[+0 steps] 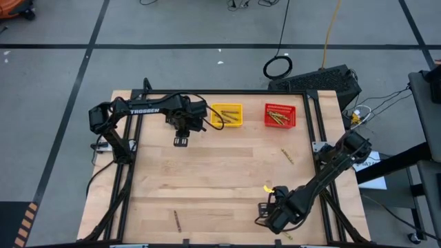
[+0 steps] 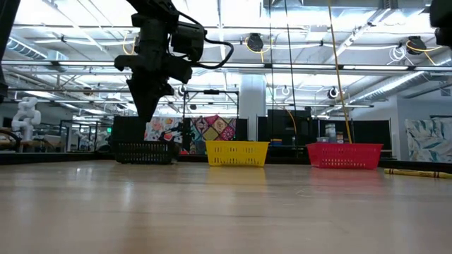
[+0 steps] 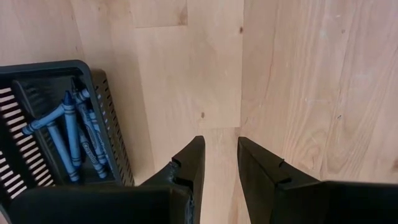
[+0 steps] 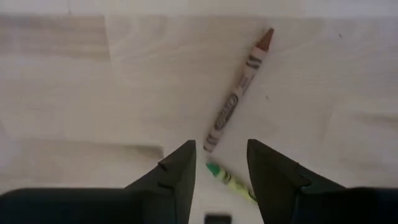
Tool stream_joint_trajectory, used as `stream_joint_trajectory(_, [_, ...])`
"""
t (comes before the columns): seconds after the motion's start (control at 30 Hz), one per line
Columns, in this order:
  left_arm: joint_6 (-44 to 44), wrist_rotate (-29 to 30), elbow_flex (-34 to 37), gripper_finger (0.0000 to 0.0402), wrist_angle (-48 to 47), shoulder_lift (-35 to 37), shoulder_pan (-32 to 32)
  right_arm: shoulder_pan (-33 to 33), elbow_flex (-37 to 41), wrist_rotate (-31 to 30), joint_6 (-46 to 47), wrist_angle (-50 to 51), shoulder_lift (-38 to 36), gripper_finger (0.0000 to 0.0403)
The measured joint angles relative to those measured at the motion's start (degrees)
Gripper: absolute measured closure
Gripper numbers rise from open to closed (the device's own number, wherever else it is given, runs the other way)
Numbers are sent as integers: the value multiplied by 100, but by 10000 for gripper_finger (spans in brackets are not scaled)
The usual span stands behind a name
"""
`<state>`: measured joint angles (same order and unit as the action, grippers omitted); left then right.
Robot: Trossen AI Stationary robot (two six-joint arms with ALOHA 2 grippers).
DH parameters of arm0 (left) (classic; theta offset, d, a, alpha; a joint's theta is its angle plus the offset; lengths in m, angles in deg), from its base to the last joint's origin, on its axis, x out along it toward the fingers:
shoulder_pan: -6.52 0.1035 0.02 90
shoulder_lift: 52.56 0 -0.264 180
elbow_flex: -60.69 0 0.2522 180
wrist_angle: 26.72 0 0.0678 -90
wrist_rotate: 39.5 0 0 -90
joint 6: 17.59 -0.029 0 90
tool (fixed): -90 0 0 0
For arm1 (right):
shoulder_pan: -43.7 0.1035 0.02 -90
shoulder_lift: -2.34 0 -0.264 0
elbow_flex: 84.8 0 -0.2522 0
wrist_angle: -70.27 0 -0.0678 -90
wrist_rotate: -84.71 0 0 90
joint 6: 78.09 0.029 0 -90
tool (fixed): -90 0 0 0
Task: Sort crayons
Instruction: Put the brown crayon into the yellow bin
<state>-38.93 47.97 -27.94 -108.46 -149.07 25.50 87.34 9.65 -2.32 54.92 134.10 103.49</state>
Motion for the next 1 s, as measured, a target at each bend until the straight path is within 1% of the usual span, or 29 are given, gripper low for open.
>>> stream_joint_trajectory(0.13, [-26,0,0,316,2,0,0,-2,0,-63,75,-17,182,271])
stream_joint_trajectory(0.3, [-46,0,0,316,2,0,0,-4,1,103,92,-4,383,271])
stream_joint_trajectory(0.43, [-46,0,0,316,6,0,0,-30,2,123,88,77,504,271])
stream_joint_trajectory(0.77, [-40,0,0,316,10,0,0,-55,-22,142,-309,109,891,272])
stream_joint_trajectory(0.87, [-40,0,0,316,13,0,0,-59,-22,135,-504,113,906,285])
stream_joint_trajectory(1.0, [-38,0,0,316,21,0,0,-60,-16,119,-664,126,915,325])
